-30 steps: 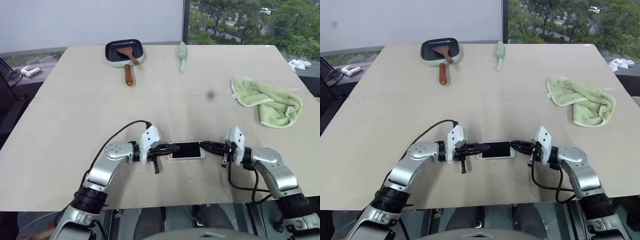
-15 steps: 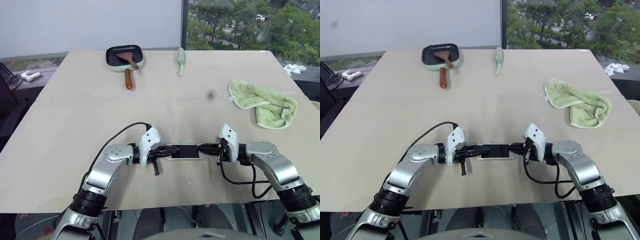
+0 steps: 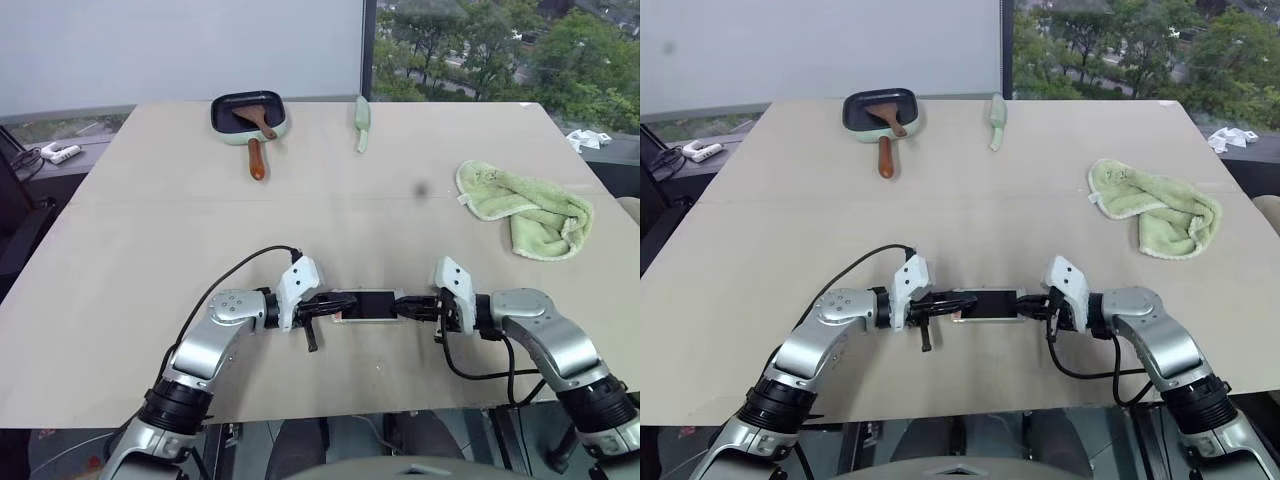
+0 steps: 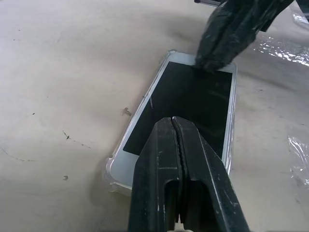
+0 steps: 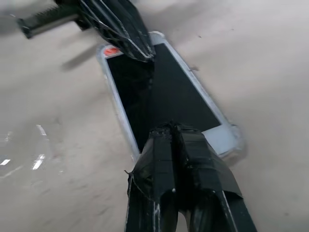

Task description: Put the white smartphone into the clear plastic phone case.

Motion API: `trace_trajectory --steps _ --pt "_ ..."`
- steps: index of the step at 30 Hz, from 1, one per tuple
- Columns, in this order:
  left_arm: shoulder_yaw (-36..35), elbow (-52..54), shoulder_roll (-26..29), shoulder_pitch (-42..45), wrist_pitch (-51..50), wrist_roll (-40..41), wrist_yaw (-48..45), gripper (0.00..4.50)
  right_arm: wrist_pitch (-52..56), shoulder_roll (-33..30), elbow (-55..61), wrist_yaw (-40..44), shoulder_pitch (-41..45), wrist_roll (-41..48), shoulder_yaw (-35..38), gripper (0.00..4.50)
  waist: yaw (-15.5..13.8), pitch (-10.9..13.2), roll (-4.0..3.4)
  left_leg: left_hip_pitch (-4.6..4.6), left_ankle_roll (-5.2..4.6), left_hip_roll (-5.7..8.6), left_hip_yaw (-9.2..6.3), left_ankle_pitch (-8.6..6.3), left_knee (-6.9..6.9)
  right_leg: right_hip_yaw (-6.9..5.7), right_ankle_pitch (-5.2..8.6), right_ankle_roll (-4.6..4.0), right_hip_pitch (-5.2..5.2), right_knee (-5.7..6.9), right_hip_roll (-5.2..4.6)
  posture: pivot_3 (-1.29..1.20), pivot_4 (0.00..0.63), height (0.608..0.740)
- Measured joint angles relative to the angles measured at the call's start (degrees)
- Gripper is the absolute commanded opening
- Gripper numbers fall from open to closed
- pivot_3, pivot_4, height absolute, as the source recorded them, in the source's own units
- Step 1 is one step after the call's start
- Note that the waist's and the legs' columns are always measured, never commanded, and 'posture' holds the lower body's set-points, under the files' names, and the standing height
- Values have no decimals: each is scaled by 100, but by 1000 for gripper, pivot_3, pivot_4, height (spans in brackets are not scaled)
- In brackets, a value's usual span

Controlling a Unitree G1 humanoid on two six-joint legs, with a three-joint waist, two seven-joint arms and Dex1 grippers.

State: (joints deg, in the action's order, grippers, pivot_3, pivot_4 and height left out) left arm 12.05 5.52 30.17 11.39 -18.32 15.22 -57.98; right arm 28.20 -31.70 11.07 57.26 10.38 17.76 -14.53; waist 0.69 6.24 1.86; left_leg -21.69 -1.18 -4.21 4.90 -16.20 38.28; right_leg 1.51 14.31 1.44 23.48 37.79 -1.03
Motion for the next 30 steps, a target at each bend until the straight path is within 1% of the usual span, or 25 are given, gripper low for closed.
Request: trace_trajectory --steps 10,13,15,19,23,26,30 --pt "3 0 2 8 0 -44 -50 0 -132 -85 -50 250 -65 92 -20 31 -9 7 -7 -1 0 0 0 0 1 0 0 -1 1 0 -2 0 150 740" --pt "2 0 6 9 0 -44 -52 0 -37 -113 -70 144 36 56 -69 31 -8 6 -5 0 0 0 0 0 1 0 0 -1 0 -1 -2 0 150 740" --pt "15 0 12 8 -10 -54 -52 0 220 -126 -110 -12 155 -34 -157 31 -8 5 -4 1 0 0 1 0 1 1 0 -1 -1 -1 -3 0 150 740" --pt "44 0 35 -32 -17 -55 -56 0 480 -149 -76 -65 261 -18 -215 31 -8 -1 2 4 0 0 -1 0 2 0 1 -2 -3 -2 -5 0 150 740" --pt "51 6 80 -40 -35 -51 -56 0 521 -401 98 -104 319 -109 -376 31 -14 -12 8 7 0 1 -2 0 2 -2 1 -2 -6 -6 -11 0 150 740" --pt "49 45 115 -64 -52 -45 -50 0 521 -362 102 -148 317 -125 -383 31 -14 -22 24 7 0 0 -5 0 2 -4 1 -3 -6 -9 -12 0 150 740" --pt "47 74 131 -70 -85 -35 -51 0 485 -148 17 -196 208 -29 -224 31 6 -19 20 5 0 0 -3 0 2 -2 1 -3 -8 -8 -12 0 150 740"
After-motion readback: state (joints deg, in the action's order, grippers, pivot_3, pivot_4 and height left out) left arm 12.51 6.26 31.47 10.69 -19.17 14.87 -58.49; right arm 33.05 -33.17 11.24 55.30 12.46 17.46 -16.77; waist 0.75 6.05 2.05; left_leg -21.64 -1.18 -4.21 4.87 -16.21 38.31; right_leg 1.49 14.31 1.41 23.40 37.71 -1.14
